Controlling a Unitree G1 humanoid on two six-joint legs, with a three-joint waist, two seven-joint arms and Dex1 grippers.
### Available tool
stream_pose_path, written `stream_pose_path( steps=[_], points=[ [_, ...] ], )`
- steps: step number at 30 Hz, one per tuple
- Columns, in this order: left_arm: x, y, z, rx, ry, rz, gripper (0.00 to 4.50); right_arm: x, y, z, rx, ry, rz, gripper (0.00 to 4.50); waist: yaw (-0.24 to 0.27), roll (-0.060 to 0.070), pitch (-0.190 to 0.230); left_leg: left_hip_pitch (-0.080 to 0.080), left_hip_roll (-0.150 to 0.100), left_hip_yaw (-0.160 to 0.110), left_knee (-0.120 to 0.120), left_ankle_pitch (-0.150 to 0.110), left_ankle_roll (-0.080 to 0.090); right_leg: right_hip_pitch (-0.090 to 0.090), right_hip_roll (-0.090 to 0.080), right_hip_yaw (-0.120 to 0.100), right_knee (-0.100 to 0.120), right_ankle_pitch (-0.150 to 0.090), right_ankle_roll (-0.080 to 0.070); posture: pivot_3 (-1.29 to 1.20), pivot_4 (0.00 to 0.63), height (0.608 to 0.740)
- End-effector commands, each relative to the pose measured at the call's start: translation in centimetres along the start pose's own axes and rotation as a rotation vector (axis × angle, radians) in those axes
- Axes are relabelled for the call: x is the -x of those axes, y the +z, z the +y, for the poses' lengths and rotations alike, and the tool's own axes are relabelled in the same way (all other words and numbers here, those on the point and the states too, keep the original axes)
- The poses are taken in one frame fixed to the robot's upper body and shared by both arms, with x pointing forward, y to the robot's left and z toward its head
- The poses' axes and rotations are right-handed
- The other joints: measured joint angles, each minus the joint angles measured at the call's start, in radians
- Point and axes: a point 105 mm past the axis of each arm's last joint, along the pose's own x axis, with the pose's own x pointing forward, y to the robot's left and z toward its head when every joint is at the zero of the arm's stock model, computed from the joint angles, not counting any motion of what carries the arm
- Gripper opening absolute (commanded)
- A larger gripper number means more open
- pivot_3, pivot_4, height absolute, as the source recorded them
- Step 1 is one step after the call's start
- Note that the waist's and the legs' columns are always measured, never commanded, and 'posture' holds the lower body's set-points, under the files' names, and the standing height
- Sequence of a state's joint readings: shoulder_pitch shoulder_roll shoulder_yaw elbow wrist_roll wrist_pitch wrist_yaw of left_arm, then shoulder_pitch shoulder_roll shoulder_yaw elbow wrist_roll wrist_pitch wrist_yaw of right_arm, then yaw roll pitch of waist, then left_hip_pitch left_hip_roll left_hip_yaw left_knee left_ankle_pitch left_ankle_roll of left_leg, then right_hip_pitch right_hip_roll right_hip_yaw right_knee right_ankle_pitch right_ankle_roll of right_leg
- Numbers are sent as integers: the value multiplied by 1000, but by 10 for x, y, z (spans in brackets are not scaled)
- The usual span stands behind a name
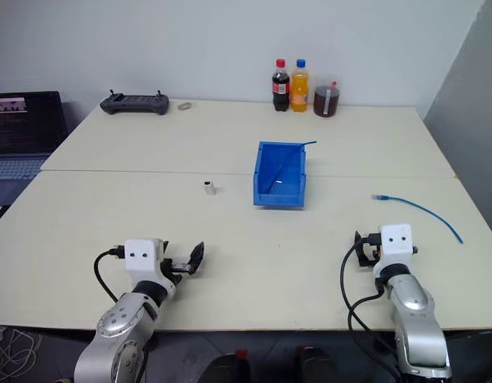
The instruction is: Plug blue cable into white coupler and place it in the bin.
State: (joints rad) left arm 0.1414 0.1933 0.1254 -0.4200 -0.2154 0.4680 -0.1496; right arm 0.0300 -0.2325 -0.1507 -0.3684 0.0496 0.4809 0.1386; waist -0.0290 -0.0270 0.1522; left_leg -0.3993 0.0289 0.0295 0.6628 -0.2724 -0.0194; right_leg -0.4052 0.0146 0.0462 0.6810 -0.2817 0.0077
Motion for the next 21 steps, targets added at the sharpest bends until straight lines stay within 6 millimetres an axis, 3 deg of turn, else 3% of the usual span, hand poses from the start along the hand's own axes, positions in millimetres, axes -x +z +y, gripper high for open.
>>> stream_pose_path(
  steps=[1, 21],
  points=[
    [2, 8, 1, -29, 3, -31, 4500, 2, 13, 1, 11, 3, -45, 4494, 0, 0, 0, 0, 0, 0, 0, 0, 0, 0, 0, 0, 0, 0, 0, 0, 150, 740],
    [3, 11, -1, -7, -7, -43, 4500, 0, 13, 6, 2, 0, -45, 4494, 0, 0, 0, 0, 0, 0, 0, 0, 0, 0, 0, 0, 0, 0, 0, 0, 150, 740]
  ],
)
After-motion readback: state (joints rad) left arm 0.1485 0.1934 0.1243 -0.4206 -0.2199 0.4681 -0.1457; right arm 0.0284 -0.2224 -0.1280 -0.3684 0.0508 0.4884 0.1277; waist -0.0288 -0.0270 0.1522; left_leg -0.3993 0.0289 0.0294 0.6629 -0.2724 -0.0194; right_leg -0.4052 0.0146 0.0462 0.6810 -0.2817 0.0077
